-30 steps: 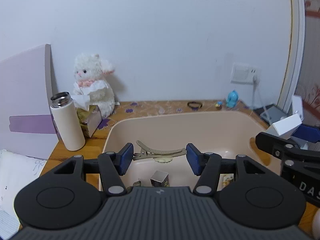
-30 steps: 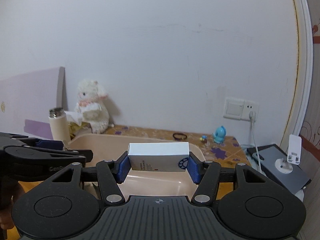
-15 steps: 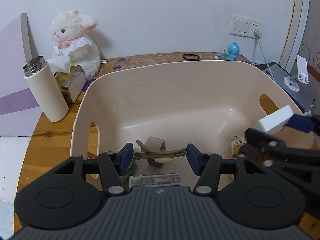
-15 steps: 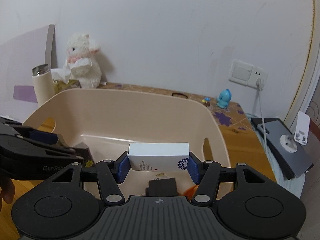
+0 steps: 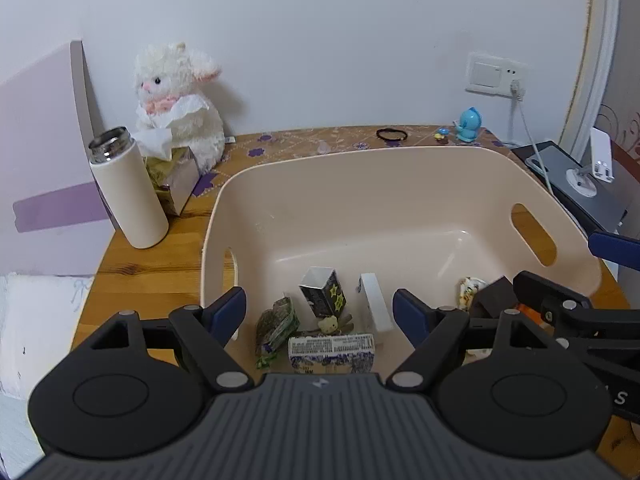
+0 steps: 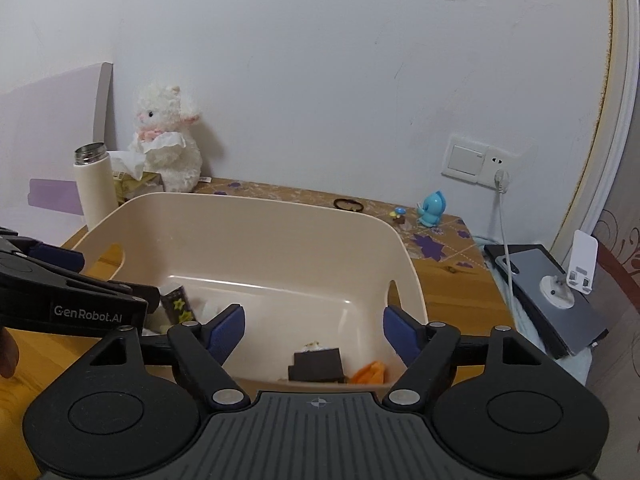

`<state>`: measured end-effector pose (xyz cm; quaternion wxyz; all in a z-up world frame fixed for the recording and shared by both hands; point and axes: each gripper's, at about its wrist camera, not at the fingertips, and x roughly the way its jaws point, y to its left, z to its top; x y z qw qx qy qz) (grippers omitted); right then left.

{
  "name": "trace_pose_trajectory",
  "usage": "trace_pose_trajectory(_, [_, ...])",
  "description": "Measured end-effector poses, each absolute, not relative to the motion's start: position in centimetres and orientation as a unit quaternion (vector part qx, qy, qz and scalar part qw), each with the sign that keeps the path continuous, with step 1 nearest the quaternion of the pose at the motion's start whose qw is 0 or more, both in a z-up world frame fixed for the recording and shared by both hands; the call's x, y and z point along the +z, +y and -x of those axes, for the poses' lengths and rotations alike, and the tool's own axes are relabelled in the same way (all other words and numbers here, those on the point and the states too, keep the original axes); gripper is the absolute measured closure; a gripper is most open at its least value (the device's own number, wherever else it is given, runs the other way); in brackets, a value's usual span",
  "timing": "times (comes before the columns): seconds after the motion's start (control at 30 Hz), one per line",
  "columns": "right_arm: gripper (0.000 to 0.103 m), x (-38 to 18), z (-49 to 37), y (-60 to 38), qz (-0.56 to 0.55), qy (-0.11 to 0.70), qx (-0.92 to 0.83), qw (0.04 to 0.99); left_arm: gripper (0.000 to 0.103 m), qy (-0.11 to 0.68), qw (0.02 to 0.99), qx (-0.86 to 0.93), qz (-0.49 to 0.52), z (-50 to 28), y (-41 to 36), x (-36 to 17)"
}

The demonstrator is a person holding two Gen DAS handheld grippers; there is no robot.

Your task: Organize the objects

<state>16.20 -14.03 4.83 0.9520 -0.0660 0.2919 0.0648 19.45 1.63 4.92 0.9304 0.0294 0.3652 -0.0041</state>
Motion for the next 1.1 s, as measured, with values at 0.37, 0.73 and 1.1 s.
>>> trace_pose_trajectory(0.37, [0.017, 6.9, -11.6, -14.6, 0.069, 0.276, 0.068, 0.956, 0.02, 0.343, 0.938, -0.008, -0.048, -13.9, 2.0, 7.1])
trace_pose_trajectory(0.73, [0.017, 7.9, -7.1, -14.8, 0.069, 0.264, 0.076, 0.959, 0.015, 0.328, 0.944, -0.009, -0.035, -8.4, 2.9, 9.3])
trace_pose_trajectory(1.1, [0.015, 9.2, -3.3, -17.0, 0.054, 0.25, 0.076, 0.964, 0.012, 0.331, 0.943, -0.023, -0.008, -4.4, 4.2, 10.5])
